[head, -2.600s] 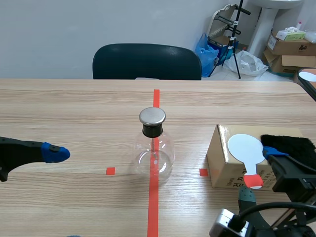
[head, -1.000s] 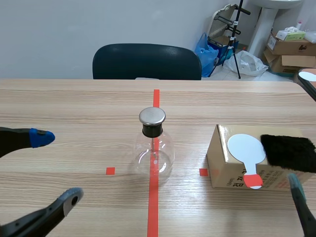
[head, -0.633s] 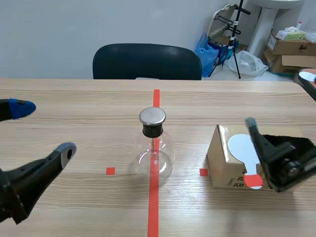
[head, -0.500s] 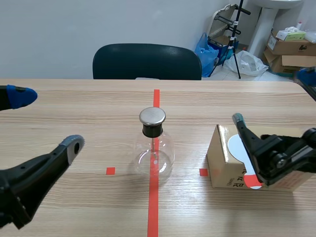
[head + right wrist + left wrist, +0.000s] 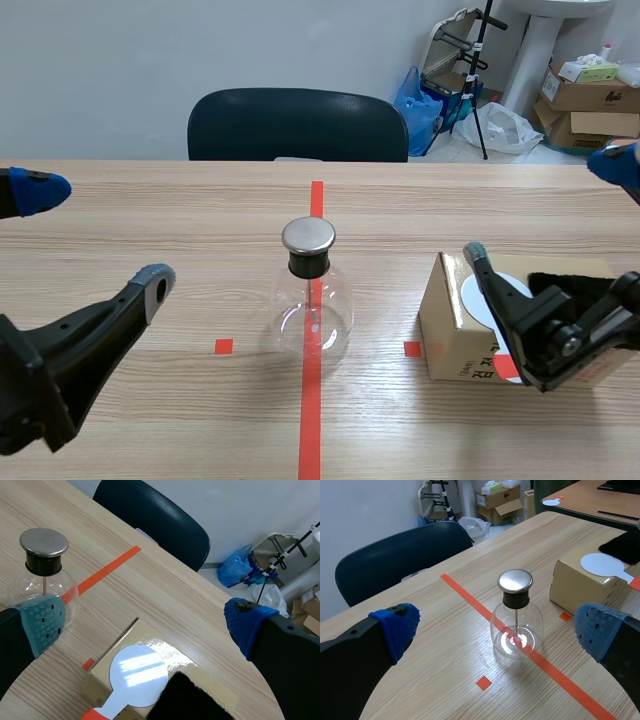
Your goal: Do the electroscope experiment
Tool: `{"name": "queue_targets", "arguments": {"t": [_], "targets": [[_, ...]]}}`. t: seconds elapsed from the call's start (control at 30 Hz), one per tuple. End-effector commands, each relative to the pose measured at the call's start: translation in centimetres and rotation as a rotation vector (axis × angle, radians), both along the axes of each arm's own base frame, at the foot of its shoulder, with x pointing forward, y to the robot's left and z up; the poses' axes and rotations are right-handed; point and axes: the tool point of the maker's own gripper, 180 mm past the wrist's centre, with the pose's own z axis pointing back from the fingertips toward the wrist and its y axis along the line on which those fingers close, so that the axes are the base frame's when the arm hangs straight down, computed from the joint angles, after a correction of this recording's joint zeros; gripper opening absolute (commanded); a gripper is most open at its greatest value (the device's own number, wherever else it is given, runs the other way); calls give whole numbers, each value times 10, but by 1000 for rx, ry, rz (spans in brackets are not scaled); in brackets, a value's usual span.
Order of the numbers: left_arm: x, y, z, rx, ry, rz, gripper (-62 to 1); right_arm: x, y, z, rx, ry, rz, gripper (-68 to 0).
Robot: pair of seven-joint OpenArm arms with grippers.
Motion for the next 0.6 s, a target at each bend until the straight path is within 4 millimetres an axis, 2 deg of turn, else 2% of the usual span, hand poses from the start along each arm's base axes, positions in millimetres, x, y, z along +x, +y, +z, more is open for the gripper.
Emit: {"name": "queue_targets", "arguments": {"t": [0.0,0.57], "targets": [[0,-2,2,-4,-4,-8,14,1,-2,4,4,-13,-6,4],[0,-2,1,0,1,-8,14,1,-3,4,3,-15,-8,4]]}}
